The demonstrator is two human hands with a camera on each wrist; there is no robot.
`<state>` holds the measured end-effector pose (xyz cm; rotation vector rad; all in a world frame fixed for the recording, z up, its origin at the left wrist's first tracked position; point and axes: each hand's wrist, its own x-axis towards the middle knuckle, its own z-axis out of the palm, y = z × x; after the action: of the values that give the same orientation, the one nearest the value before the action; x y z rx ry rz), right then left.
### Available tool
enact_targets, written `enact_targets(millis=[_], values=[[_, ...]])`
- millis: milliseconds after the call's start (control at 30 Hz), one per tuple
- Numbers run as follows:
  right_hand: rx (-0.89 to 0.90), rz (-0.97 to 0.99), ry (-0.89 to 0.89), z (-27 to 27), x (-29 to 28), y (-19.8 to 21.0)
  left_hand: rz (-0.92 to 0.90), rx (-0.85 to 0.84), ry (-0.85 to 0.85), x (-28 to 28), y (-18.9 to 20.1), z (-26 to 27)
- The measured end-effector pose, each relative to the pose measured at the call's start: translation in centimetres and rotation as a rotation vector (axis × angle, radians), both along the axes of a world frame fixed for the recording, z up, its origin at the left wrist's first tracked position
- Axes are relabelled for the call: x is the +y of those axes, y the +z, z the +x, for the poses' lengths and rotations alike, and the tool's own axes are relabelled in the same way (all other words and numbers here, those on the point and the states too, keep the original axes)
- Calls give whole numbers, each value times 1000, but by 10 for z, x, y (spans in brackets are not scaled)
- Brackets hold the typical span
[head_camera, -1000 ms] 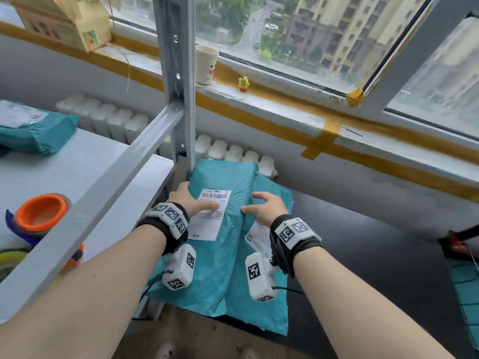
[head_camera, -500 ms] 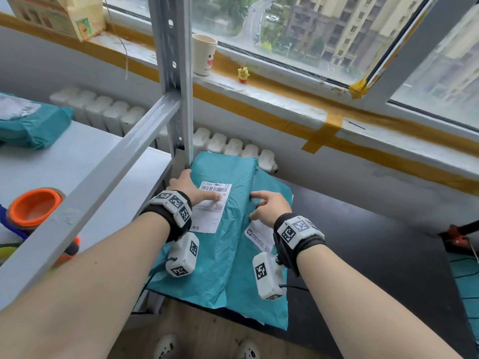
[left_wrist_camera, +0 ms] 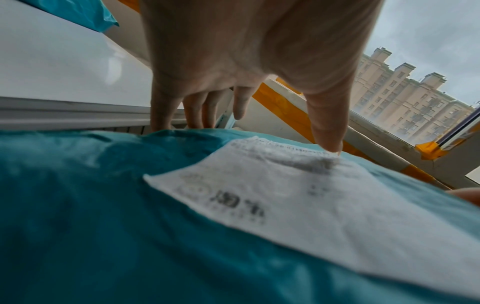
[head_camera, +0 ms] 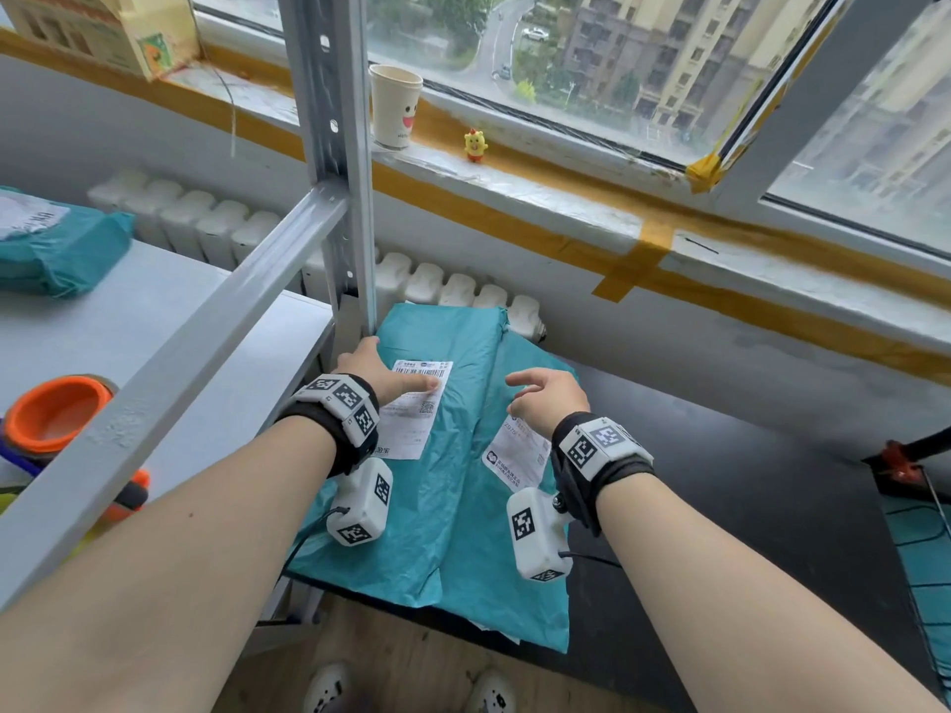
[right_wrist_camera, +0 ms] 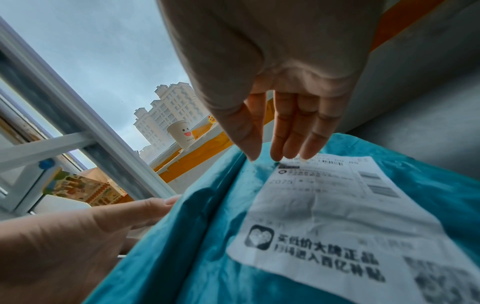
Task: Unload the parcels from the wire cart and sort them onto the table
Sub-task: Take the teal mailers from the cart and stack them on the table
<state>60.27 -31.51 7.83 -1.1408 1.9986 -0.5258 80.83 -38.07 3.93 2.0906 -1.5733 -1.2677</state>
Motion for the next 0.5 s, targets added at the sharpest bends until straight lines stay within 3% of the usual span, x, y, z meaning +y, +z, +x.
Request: enact_targets(millis=[267, 400, 500], values=[[43, 29, 94, 4, -2, 6, 40, -26, -23, 1, 3, -1], [249, 120, 295, 13, 0, -5, 34, -56, -23, 4, 4, -1], [377, 186, 342, 16, 7, -17, -26, -33, 47, 4, 5, 3]])
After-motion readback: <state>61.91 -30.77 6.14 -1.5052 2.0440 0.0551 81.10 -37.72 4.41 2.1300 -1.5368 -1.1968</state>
